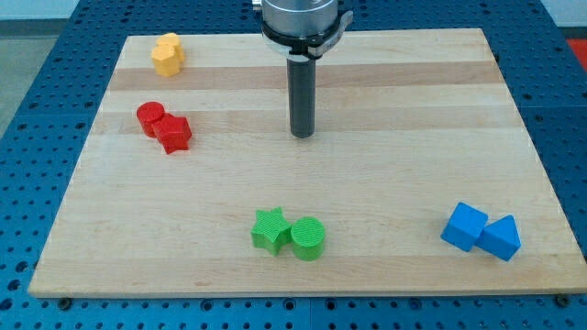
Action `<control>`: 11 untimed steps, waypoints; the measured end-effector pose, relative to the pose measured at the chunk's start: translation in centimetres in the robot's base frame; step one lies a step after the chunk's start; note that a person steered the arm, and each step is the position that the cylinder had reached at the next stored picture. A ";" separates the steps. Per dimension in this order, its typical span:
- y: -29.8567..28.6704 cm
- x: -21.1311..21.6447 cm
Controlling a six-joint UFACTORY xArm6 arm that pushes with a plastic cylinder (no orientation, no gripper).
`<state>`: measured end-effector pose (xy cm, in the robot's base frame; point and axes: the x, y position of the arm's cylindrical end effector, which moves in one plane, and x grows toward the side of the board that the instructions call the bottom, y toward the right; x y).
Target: Push the red star into the red circle
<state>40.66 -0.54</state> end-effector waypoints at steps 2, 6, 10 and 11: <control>-0.4 0.0; -9.3 2.6; -17.5 1.3; -16.7 1.2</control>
